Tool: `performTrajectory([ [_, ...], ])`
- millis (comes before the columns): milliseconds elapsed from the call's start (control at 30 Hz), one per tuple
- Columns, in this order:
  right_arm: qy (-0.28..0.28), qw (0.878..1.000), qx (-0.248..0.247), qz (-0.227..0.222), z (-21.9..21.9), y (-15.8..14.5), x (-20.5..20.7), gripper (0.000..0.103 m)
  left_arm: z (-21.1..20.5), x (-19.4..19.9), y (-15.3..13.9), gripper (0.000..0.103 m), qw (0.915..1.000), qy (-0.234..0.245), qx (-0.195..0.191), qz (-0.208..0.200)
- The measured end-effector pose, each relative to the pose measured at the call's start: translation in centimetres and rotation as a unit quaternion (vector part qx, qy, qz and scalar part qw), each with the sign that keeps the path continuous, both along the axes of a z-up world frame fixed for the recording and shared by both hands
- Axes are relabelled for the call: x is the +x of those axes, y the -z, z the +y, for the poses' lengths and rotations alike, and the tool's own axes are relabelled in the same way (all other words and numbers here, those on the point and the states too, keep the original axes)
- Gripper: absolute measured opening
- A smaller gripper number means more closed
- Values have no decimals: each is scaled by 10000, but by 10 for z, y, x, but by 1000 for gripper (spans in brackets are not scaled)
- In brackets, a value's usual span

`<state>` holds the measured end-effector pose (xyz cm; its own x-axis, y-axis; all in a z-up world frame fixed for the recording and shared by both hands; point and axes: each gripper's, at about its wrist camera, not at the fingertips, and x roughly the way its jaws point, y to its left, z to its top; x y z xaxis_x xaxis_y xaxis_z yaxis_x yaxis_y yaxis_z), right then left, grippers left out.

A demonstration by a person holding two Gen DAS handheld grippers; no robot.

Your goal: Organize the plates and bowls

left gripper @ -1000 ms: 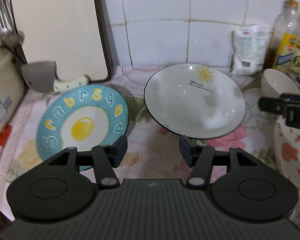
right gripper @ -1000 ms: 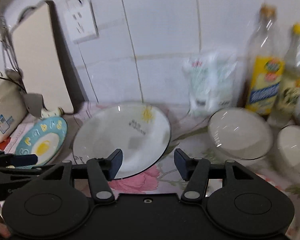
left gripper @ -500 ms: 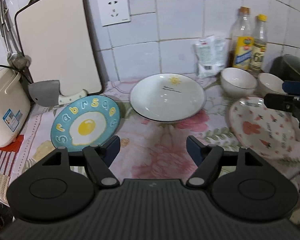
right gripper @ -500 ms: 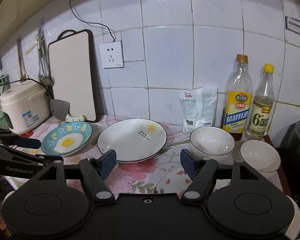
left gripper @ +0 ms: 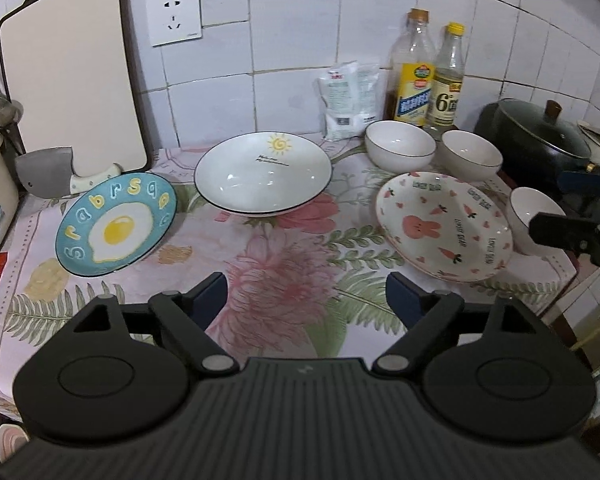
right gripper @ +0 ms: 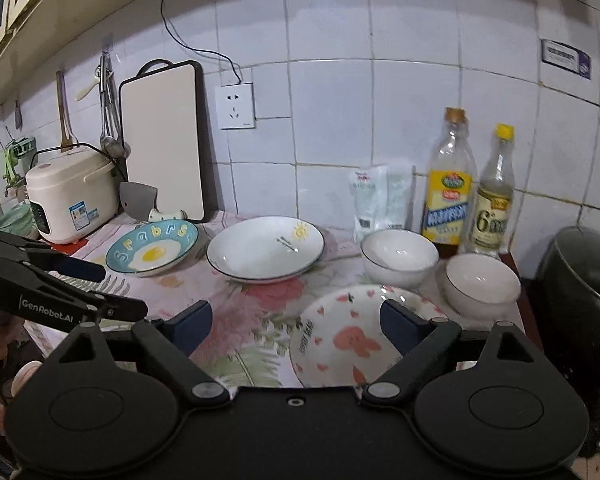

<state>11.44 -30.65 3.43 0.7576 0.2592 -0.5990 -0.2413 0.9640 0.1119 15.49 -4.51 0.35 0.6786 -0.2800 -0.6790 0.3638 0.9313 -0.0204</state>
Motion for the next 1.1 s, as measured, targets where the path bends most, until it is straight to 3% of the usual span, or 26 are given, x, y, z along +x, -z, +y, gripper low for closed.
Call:
performTrajectory([
  [133,56,10000,-1,32,-11,5,-15,93,-8,-7,2,93,9999,134,-6,-51],
  [467,174,9997,90,123,-27,35,-36,93,-40,-1,22,94,9991,421,28,68],
  [700,387,9972,522,383,-41,71,-25,93,-62,17,44,94,9978,625,-114,169],
  [867,668,9923,852,602,-44,105,-13,93,-75,34,59,94,9981,547,-285,-85],
  [1067,1181,9870,1001,423,-54,138,5,92,-91,59,80,90,9981,419,-346,-294],
  [1100,1252,9860,1024,398,-55,142,7,91,-92,64,84,85,9980,418,-403,-251],
])
